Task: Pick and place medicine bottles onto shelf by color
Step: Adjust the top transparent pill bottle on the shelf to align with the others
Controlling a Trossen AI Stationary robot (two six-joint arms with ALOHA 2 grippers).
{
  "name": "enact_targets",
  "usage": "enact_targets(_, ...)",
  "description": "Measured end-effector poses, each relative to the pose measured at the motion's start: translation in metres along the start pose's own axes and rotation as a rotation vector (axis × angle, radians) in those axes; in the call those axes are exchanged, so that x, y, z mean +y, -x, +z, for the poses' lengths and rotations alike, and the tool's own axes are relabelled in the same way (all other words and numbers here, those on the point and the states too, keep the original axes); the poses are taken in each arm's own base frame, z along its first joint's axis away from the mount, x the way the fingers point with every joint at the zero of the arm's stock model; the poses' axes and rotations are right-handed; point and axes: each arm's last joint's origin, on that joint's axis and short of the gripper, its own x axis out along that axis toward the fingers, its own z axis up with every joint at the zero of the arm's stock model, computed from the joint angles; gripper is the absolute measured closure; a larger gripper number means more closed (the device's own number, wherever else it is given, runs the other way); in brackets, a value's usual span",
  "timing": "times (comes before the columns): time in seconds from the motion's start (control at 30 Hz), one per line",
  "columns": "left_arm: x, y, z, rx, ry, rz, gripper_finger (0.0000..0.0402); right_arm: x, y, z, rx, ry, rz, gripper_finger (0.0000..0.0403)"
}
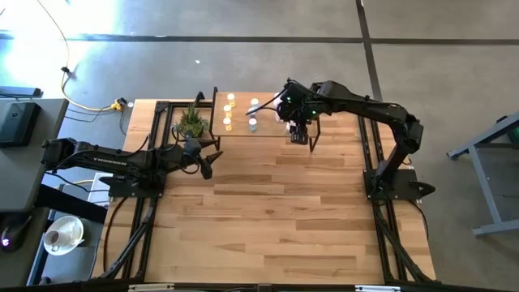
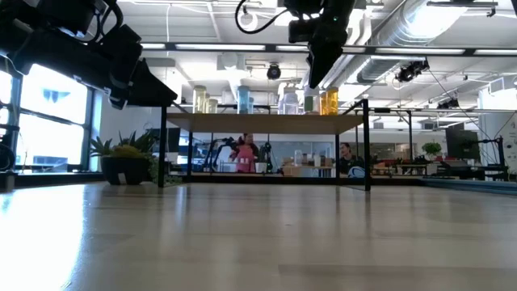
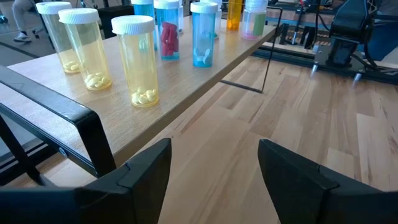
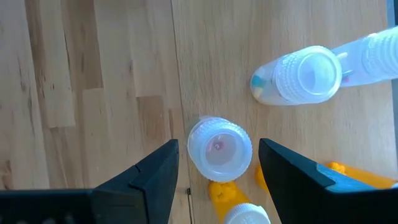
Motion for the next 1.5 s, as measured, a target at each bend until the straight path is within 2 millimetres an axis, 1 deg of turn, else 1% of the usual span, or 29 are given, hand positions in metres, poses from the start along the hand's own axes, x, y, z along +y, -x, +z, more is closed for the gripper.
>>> enact_targets(0.37,0.0,0.0,0.0,0.0,-0.001,0.0,0.0172,0.0,-0.008,0.002,0.026,-0.011,-0.033,0.0193)
enact_targets(0.47,0.0,0.0,0.0,0.0,-0.002,0.0,0.0172,0.0,-0.008,0.002,0.026,-0.01,-0.033,0.0208)
enact_targets(0.67,0.0,0.0,0.0,0.0,-0.002,0.0,0.0172,0.0,-0.008,0.003,0.017,-0.011,-0.036,0.0255)
enact_targets(0.77,0.0,0.0,0.0,0.0,-0.002,0.0,0.0172,-0.001,-0.008,0.005,0.001,-0.011,-0.041,0.0269)
enact_targets(0.93,0.0,0.0,0.0,0.0,-0.002,0.0,0.0172,-0.002,-0.008,0.01,-0.054,-0.017,-0.047,0.0272)
enact_targets(1.07,0.0,0.0,0.0,0.0,-0.003,0.0,0.0172,-0.002,-0.008,0.011,-0.063,-0.035,-0.048,0.0272)
enact_targets(1.2,0.0,0.0,0.0,0.0,-0.003,0.0,0.0172,-0.001,-0.008,0.012,-0.086,-0.057,-0.01,0.0272)
enact_targets(1.3,0.0,0.0,0.0,0.0,-0.003,0.0,0.0172,0.003,-0.008,0.016,-0.109,-0.05,-0.004,0.0272)
enact_targets(1.5,0.0,0.0,0.0,0.0,-0.003,0.0,0.0172,0.013,-0.015,0.019,-0.079,-0.045,-0.004,0.0272)
